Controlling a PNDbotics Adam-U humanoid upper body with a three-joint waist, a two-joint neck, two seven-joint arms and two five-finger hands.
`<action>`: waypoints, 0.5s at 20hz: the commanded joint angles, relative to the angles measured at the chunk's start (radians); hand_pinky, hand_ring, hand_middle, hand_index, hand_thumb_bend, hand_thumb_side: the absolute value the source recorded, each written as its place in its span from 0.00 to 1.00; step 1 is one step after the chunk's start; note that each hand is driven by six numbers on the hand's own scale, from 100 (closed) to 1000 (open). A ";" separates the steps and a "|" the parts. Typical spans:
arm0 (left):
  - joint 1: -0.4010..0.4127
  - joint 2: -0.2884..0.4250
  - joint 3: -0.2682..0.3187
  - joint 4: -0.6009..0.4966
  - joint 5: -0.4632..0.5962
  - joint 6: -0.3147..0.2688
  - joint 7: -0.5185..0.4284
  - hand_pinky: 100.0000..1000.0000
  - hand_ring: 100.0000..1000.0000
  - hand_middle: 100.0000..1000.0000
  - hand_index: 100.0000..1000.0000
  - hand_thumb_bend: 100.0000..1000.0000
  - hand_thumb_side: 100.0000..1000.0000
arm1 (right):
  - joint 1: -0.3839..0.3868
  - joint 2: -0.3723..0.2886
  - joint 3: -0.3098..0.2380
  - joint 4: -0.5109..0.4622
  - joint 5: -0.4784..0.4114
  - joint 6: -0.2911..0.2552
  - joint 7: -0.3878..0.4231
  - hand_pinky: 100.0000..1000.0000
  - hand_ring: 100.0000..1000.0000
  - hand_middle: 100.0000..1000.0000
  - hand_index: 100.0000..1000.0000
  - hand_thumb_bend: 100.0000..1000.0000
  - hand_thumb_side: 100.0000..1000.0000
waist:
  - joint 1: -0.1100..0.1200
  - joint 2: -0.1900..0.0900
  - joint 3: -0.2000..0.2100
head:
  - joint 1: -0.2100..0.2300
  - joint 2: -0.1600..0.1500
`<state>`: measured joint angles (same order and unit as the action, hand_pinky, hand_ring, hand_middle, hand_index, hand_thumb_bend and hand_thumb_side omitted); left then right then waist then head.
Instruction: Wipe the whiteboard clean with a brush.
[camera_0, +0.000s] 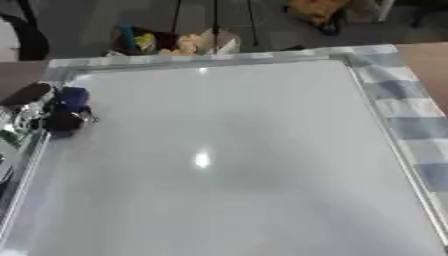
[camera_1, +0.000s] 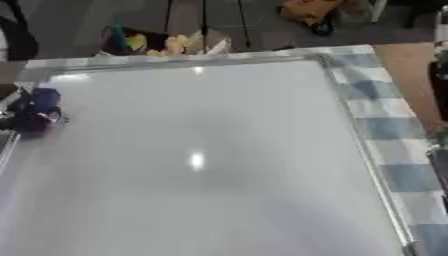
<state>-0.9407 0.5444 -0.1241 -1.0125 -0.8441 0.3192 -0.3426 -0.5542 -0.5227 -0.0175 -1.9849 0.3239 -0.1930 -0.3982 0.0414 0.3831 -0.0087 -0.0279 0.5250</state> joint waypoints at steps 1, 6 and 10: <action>-0.021 0.019 0.008 -0.004 -0.015 -0.004 -0.013 0.18 0.37 0.31 0.13 0.00 0.45 | -0.012 -0.020 -0.007 -0.015 -0.005 0.001 -0.004 0.77 0.80 0.72 0.77 0.00 0.89 | -0.001 -0.020 0.000 | 0.003 -0.010; -0.023 0.018 0.008 0.001 -0.033 -0.010 -0.027 0.20 0.39 0.32 0.20 0.00 0.46 | -0.013 -0.021 -0.007 -0.015 -0.005 0.001 -0.005 0.77 0.80 0.71 0.77 0.00 0.89 | -0.001 -0.020 0.000 | 0.004 -0.012; -0.024 0.021 0.000 -0.009 -0.039 -0.032 -0.053 0.22 0.41 0.34 0.30 0.00 0.48 | -0.010 -0.020 -0.008 -0.015 -0.005 0.004 -0.008 0.77 0.80 0.71 0.76 0.00 0.89 | -0.002 -0.024 0.001 | 0.005 -0.011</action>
<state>-0.9429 0.5441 -0.1255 -1.0039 -0.8777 0.2925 -0.3862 -0.5542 -0.5227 -0.0175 -1.9849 0.3237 -0.1896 -0.4018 0.0411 0.3829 -0.0083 -0.0269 0.5249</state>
